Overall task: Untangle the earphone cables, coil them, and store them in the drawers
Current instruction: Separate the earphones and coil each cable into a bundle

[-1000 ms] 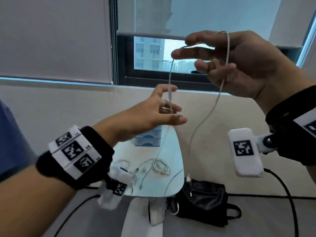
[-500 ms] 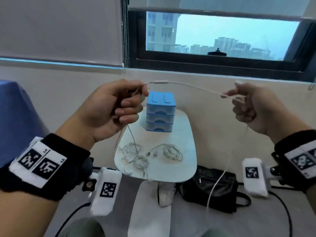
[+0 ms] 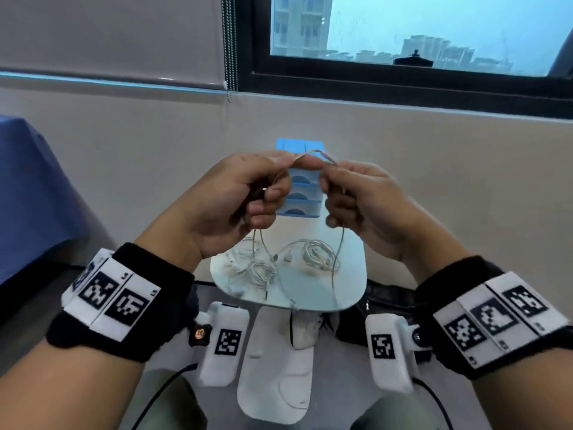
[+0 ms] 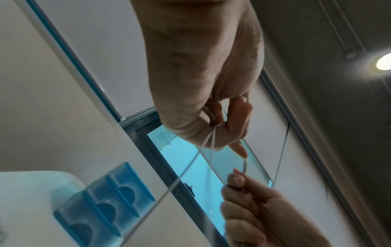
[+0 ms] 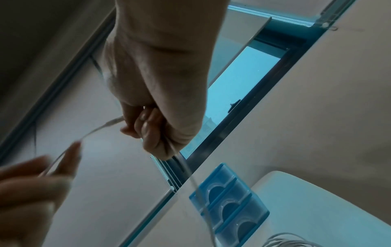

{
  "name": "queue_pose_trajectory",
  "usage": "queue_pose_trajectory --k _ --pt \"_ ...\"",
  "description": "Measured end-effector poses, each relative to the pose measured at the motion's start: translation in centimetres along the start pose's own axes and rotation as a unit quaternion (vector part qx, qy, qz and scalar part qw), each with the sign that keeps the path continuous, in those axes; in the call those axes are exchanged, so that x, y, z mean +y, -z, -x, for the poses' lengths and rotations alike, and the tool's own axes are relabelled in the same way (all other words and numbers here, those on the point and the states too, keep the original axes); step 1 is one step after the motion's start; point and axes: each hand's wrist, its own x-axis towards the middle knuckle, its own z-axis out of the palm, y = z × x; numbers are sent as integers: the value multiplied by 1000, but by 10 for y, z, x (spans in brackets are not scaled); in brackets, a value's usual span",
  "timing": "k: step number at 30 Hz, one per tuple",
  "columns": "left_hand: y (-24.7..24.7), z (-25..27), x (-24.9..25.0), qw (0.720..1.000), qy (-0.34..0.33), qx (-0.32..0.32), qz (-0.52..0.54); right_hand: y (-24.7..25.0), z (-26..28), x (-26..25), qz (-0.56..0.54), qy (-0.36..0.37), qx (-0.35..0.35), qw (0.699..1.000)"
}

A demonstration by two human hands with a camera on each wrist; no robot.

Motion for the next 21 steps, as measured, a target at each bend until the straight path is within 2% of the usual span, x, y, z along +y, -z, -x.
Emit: queue_pose_trajectory --k 6,9,11,13,15,19,21 --pt "18 19 -22 999 42 -2 -1 22 -9 6 -71 -24 74 994" --pt "22 23 -27 997 15 -28 70 25 -16 10 -82 -49 127 987" --pt "22 21 -23 993 -22 -34 107 25 -19 18 -21 -59 146 987" --pt "22 16 -16 991 -56 -8 120 23 -17 29 67 -58 140 986" --pt "23 9 -8 988 -82 29 128 20 -13 39 106 -46 112 987" --pt "29 1 -4 980 -110 93 140 13 -3 47 49 -4 54 997" --pt "29 -1 -6 975 -115 125 145 7 -1 46 54 11 41 998"
